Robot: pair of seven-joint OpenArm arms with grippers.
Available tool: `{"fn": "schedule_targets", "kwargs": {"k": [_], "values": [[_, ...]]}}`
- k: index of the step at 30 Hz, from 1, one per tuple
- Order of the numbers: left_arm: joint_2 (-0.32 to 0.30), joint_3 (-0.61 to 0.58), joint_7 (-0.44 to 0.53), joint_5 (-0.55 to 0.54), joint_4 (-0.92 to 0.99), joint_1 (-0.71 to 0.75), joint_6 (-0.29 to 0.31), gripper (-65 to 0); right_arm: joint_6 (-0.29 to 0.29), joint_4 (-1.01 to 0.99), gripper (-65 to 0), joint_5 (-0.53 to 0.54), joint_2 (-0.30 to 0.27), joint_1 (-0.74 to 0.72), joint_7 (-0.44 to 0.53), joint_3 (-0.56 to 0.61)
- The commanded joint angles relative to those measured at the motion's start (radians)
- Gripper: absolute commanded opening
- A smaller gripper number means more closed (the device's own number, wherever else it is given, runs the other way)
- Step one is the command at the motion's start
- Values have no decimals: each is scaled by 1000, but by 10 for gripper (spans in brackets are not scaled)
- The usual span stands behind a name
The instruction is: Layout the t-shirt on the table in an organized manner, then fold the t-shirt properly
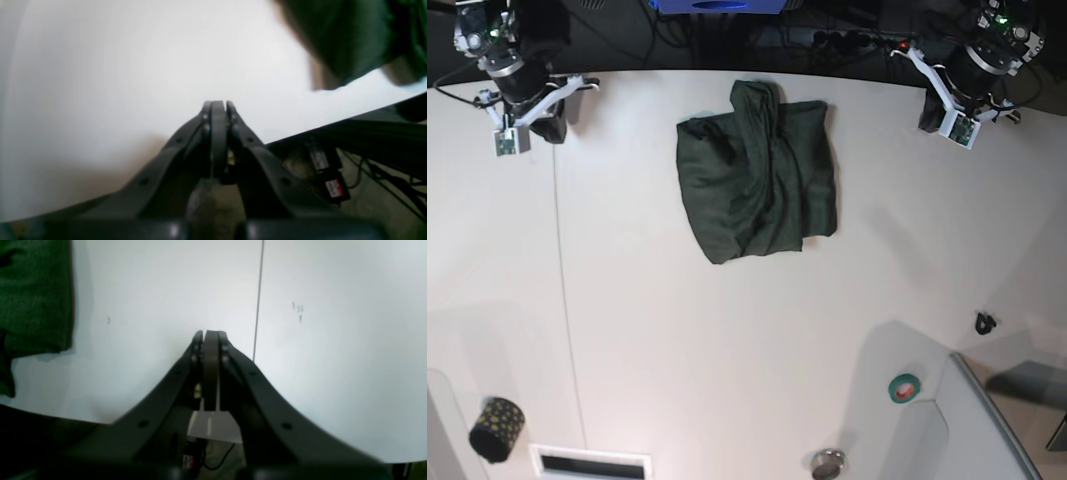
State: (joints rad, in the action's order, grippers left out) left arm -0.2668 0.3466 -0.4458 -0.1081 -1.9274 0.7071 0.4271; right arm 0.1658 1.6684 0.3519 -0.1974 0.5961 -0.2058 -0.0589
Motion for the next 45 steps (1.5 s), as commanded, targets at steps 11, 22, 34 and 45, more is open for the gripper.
{"fn": "schedule_targets", "kwargs": {"k": [11, 22, 34, 45], "values": [[11, -1, 94, -6, -16, -20, 0, -650, 5, 17, -650, 5, -6, -26, 27, -5], [16, 2, 94, -5, -14, -20, 0, -650, 5, 19, -650, 5, -6, -58, 27, 1], [13, 2, 95, 0, 6, -86, 0, -650, 7, 14, -650, 5, -6, -64, 27, 0], [10, 1, 87, 2, 23, -108, 0, -650, 7, 14, -650, 5, -4, -66, 27, 1]]}}
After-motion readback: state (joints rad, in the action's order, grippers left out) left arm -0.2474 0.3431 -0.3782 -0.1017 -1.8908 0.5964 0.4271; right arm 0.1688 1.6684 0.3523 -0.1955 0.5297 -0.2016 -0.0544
